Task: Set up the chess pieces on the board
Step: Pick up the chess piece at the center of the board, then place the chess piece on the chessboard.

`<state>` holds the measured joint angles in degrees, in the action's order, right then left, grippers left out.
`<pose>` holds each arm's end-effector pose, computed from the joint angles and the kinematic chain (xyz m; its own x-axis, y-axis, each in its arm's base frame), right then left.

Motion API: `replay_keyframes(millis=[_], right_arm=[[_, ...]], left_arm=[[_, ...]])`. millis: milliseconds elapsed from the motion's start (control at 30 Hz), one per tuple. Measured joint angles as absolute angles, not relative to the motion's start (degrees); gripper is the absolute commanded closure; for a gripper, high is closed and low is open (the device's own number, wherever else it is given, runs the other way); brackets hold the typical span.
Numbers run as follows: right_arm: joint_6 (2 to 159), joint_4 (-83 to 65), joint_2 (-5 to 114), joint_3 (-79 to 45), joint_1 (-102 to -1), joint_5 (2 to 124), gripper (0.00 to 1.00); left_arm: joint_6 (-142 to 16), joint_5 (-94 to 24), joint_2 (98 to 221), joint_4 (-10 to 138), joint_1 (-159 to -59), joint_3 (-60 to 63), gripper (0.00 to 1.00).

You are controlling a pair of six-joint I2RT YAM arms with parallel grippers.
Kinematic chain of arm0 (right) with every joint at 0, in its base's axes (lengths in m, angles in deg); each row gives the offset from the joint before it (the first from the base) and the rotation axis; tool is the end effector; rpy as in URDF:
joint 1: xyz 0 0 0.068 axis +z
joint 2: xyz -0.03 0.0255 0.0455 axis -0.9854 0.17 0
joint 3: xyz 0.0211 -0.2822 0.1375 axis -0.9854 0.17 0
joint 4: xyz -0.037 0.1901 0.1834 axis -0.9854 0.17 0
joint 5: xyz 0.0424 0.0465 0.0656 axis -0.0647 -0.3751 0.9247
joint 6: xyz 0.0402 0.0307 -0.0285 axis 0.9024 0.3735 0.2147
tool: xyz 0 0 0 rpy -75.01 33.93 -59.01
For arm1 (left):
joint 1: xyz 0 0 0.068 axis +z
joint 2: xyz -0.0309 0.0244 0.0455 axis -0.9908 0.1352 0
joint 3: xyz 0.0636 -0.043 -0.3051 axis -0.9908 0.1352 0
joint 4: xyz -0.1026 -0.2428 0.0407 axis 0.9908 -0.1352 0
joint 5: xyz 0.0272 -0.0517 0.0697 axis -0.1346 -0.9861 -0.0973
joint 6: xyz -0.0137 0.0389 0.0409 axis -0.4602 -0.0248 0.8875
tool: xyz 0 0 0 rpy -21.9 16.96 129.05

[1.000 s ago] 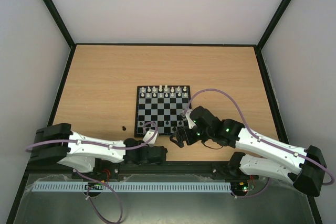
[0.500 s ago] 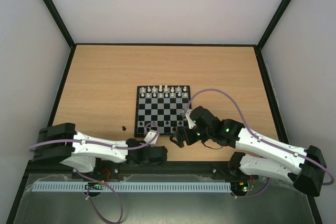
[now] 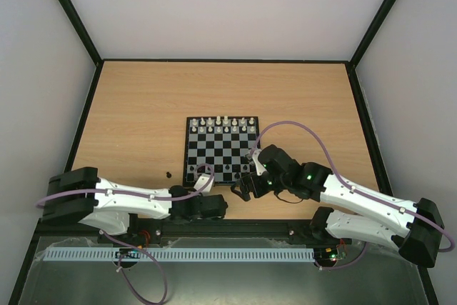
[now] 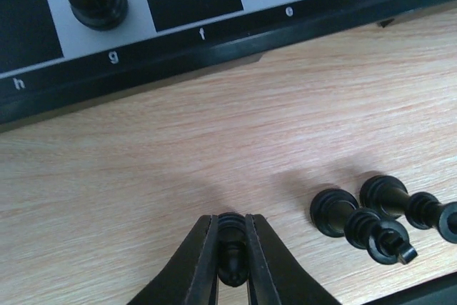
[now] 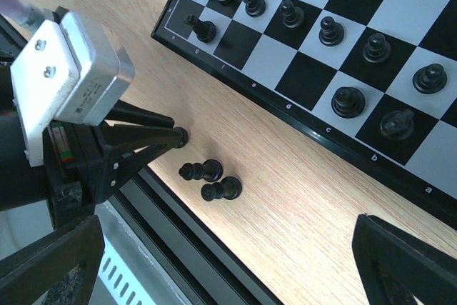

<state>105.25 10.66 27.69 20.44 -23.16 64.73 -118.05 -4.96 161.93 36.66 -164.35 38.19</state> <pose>0.0983 0.1638 0.2821 -0.7425 -0.2015 -0.6388 -0.5989 0.6269 0.4984 0.0462 -0.2208 0.1840 -0.8759 0.1199 -0.4674 0.2409 0.9480 -0.2080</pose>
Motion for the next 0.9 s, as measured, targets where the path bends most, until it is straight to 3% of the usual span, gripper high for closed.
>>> replay_keyframes(millis=[467, 900], right_arm=[[105.23, 10.64, 27.69, 20.49, -23.16, 64.73, 0.04], [105.21, 10.64, 27.69, 20.49, -23.16, 64.75, 0.04]], left_arm=[[-109.20, -4.78, 159.17, 34.14, -156.14, 31.15, 0.87], [-100.72, -6.10, 165.32, 37.25, -148.66, 29.47, 0.87]])
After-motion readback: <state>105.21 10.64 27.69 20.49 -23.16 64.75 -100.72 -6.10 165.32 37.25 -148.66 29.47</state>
